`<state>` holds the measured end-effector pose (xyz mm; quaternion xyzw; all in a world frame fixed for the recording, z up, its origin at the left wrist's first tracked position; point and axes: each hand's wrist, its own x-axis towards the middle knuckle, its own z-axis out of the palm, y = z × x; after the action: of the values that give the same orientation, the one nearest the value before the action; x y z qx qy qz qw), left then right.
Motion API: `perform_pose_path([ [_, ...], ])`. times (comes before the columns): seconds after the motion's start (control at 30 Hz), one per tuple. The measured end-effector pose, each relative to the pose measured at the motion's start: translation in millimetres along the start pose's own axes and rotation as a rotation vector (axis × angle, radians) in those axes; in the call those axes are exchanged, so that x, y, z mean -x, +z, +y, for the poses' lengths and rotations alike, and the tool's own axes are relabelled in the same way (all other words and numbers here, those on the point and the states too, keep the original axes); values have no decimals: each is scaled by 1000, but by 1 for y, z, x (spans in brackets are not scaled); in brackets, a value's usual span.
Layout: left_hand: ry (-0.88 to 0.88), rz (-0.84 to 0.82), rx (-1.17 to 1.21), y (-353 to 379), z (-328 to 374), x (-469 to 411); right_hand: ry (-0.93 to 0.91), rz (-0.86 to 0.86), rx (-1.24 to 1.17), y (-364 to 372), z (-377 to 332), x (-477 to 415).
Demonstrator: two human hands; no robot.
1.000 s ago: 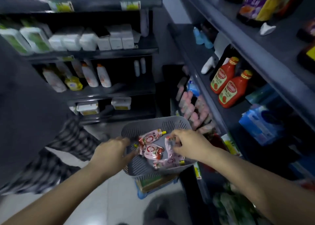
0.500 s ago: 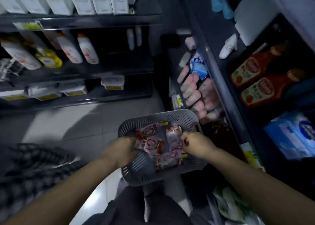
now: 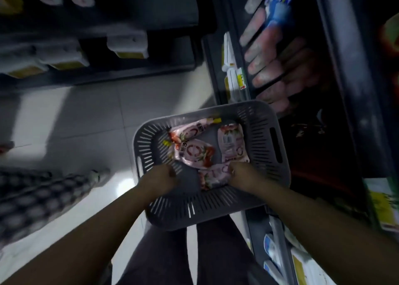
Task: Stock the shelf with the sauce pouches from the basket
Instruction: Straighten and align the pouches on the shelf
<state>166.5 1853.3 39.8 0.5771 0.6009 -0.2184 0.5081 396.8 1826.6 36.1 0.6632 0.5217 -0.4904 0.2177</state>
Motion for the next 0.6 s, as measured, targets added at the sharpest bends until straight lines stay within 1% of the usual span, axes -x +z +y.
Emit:
perform_pose_path([
  [0.1,-107,-43,314,21,-8,-33,41,-60,-35,16,13,-32],
  [0.13,-175,-55,465,28,-9,-44,43,-54,-17,22,19,-45],
  [0.2,-368,-89,795,41,-10,-65,43,-58,-7,28,26,-64],
  [0.27,-473,-103,991,54,-12,-85,23,-28,45,32,32,-79],
  [0.37,-532,-132,1093,71,-10,-104,-17,52,102,39,37,-96],
  [0.43,-537,-119,1195,83,-6,-116,-66,54,122,46,39,-106],
  [0.47,-526,-115,1249,88,-3,-121,-88,26,115,50,39,-110],
  [0.53,-505,-65,1372,98,5,-131,-102,-4,81,57,37,-116],
  [0.6,-499,32,1520,105,12,-138,-99,4,79,58,33,-121],
])
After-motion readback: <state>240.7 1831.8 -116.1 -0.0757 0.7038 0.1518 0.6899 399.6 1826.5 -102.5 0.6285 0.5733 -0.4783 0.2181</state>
